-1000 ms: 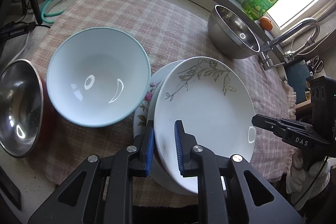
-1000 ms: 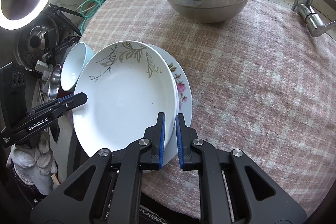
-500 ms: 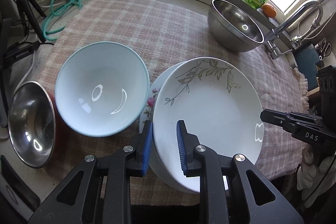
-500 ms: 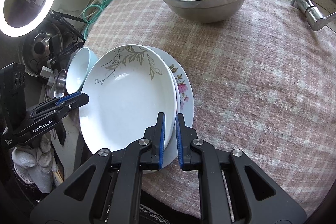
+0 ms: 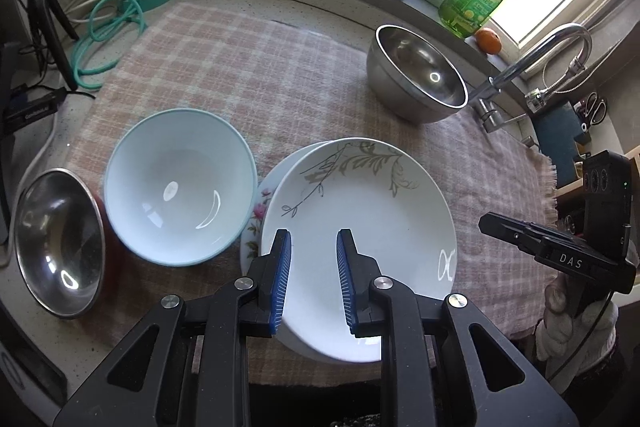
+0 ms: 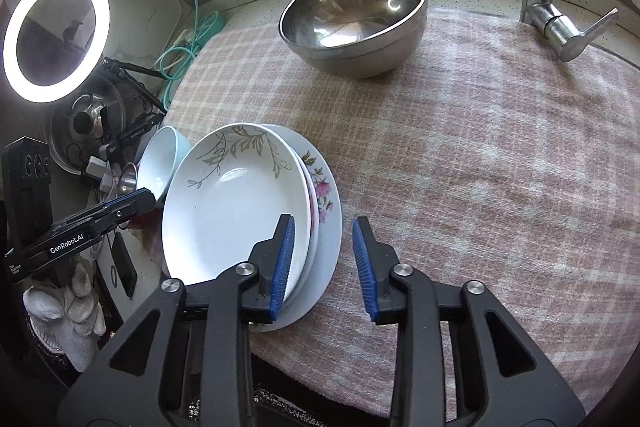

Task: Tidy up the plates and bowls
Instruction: 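Move the right gripper to the rim of the stainless steel bowl and close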

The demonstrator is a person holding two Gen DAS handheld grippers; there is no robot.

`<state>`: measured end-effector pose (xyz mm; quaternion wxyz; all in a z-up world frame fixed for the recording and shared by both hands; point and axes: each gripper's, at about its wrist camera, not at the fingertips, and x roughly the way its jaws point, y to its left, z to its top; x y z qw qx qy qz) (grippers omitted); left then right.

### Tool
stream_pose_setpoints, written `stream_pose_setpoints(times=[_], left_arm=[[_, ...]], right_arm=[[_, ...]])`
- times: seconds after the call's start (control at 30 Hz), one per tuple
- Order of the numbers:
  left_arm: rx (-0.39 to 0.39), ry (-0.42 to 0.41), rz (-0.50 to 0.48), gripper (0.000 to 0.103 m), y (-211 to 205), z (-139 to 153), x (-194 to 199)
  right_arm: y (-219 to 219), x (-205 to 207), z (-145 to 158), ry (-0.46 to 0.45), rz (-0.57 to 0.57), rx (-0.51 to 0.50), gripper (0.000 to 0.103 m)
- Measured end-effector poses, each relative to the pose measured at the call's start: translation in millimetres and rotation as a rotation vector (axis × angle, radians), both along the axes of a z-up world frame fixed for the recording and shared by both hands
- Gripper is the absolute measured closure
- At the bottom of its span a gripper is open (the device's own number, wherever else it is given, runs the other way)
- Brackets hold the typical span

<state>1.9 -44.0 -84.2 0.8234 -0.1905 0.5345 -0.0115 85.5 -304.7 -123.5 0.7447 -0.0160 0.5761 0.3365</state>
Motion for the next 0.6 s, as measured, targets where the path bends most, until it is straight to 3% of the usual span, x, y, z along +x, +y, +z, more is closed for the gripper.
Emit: stream_pose_setpoints(times=[0.2, 0.27, 0.33, 0.6], left_arm=[[-0.033, -0.033, -0.013, 0.079, -0.8, 10.1, 20.1], [-0.07, -0.033, -0.025, 0.074, 0.7, 10.9, 30.5], [-0.086, -0.036, -0.032, 0.068, 1.1, 12.4, 41.0], [-0.09, -0.081, -0.043, 0.068, -0.9, 24.0, 87.9]], right_arm=[[-13.0, 16.4, 20.2, -0.037, -0.064, 0.043, 0.039], [-18.6, 25.4, 24.2, -0.026, -0.085, 0.064, 0.035], [-24.5, 34.6, 27.0, -0.021, -0.113, 0.074, 0.035], [-28.1, 75.8, 31.3, -0.065, -0.172, 0.062, 0.034]])
